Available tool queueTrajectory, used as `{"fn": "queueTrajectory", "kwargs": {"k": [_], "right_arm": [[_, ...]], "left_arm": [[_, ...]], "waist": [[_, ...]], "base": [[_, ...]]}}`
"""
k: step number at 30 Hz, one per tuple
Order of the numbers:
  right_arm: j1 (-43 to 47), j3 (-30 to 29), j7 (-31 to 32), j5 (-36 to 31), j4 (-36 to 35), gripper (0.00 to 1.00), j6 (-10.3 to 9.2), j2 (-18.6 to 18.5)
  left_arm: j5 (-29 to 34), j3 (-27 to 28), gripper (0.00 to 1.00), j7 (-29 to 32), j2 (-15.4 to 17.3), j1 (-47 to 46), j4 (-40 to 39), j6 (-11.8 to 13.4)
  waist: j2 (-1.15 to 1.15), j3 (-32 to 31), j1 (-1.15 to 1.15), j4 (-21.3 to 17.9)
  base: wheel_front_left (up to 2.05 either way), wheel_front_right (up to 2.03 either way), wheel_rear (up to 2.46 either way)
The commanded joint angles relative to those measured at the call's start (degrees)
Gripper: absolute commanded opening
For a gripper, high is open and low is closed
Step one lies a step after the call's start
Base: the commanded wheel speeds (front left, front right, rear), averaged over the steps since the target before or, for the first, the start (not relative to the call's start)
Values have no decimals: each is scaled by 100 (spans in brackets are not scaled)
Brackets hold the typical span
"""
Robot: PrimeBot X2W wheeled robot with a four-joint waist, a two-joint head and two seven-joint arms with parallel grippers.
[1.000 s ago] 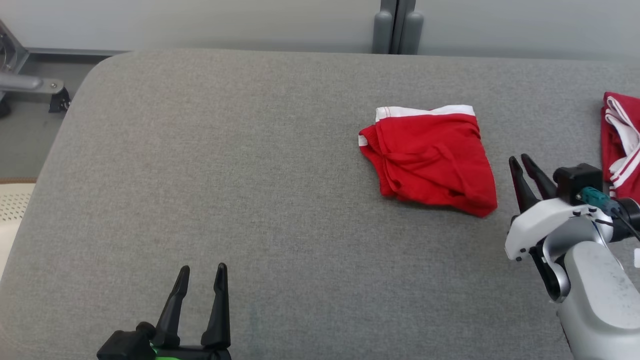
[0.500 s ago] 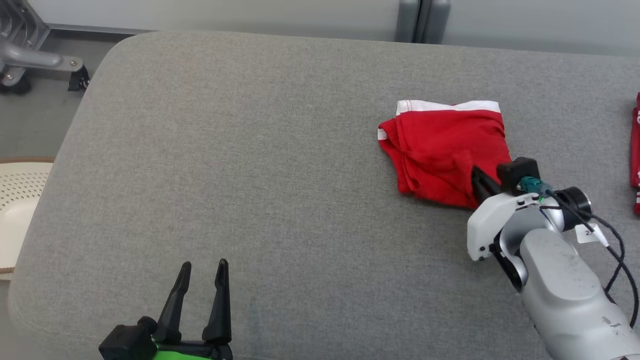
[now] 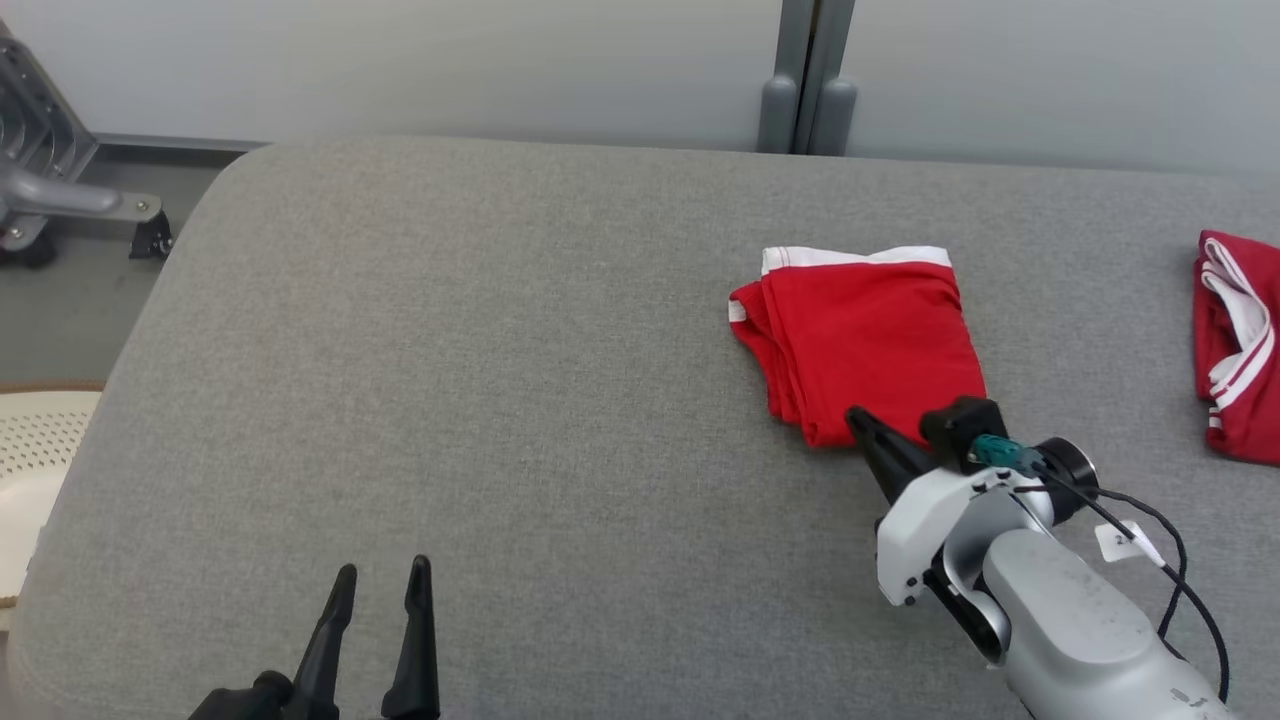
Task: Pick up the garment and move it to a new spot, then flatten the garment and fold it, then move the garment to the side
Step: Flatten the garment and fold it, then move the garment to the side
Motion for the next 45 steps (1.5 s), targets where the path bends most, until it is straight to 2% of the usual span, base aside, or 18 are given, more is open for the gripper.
{"fn": "queueTrajectory", "kwargs": {"k": [1, 2, 4, 5, 8, 13, 20, 25, 32, 39, 45], "right_arm": [[163, -141, -153, 38, -94, 0, -10, -58], [217, -233, -229, -4, -162, 14, -10, -85], [390, -463, -334, -165, -339, 67, -10, -134], [523, -653, -372, -221, -461, 100, -10, -143], [926, -1210, -413, -422, -883, 100, -10, -105], [1890, -2263, -411, -968, -2195, 100, -10, 59], [2964, -3052, -413, -1386, -3214, 100, -10, 433], [3441, -3454, -414, -1486, -3451, 100, -10, 628], [3674, -3642, -414, -1498, -3505, 100, -10, 806], [3635, -3619, -415, -1526, -3465, 100, -10, 846], [3093, -3527, -415, -1111, -3081, 100, -9, 857]], "left_arm": [[57, 99, 100, -14, 8, 122, 9, -21], [76, 153, 100, -14, 8, 160, 8, -21], [132, 268, 100, -14, 7, 252, 9, -21], [165, 315, 100, -14, 9, 298, 14, -21], [248, 376, 100, -14, 83, 392, -13, -21], [292, 542, 100, -7, 138, 512, -99, -21], [321, 475, 100, -7, 232, 586, -131, -21], [322, 342, 100, -7, 274, 625, -82, -21], [313, 251, 100, -7, 325, 575, -58, -21], [300, 263, 100, -7, 314, 552, -41, -21], [257, 185, 100, -7, 290, 500, -18, -21]], "waist": [[0, -251, 0, -152], [0, -299, 0, -182], [0, -403, 0, -260], [0, -464, 0, -292], [0, -545, 0, -356], [0, -565, 0, -498], [0, -587, 0, -583], [0, -622, 0, -626], [0, -643, 0, -728], [0, -625, 0, -782], [0, -491, 0, -757]], "base": [[0, 0, 0], [0, 0, 0], [0, 0, 0], [0, 0, 0], [0, 0, 0], [0, 0, 0], [0, 0, 0], [0, 0, 0], [0, 0, 0], [0, 0, 0], [0, 0, 0]]}}
